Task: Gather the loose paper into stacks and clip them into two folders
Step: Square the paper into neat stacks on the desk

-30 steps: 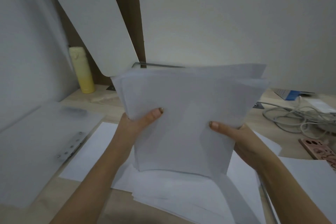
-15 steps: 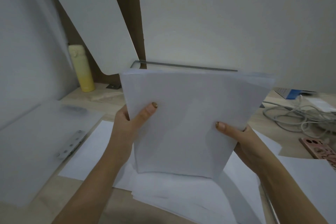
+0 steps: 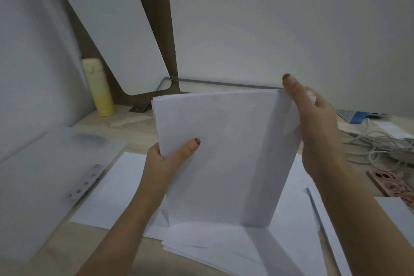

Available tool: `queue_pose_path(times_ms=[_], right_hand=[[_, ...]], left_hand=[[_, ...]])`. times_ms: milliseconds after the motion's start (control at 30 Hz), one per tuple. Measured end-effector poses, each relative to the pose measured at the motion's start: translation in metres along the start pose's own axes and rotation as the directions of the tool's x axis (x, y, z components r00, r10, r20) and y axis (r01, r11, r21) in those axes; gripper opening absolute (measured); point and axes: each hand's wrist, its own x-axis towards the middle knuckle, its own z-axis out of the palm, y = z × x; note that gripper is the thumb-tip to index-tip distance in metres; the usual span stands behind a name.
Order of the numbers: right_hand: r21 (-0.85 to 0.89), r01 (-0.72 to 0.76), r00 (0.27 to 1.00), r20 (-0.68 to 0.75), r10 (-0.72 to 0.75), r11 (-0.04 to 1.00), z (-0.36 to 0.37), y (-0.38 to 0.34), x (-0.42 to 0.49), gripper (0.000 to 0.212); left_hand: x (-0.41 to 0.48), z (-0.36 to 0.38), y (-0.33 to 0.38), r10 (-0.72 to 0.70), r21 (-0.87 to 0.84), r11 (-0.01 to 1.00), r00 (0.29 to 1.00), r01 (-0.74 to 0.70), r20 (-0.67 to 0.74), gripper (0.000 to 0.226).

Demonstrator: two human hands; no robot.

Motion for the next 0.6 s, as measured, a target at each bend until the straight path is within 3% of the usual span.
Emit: queue_pose_path(times_ms=[167,267,433,467,600], right_hand=[[0.083,-0.004,0.998,-0.057,0.008,0.997,-0.005,0.0,0.004,0.02],[0.108,-0.031,0.99,0.139,0.016,0.994,-0.014,0.008,0.002,0.038],[0.072,-0.226,0.908,0.377,0.183,0.972,-0.019,0.065,-0.021,0.061],[0.082,-0.26,0.896,0.391,0.209,0.962,-0.017,0.072,-0.025,0.06],[0.197,-0.277,0.91,0.369,0.191,0.941,-0.021,0.072,-0.03,0.022]], left_hand=[[-0.002,-0.007,0.0,0.024,-0.029,0.999,0.999,-0.023,0.036,0.041],[-0.005,-0.01,-0.004,0.032,-0.061,0.998,0.999,-0.031,0.017,0.024],[-0.014,0.001,-0.02,0.026,-0.095,0.995,0.995,-0.035,-0.099,0.026],[-0.015,0.006,-0.021,0.029,-0.105,0.994,0.992,-0.042,-0.126,0.026],[-0.019,0.014,-0.017,0.087,-0.112,0.988,0.984,-0.104,-0.153,0.026]])
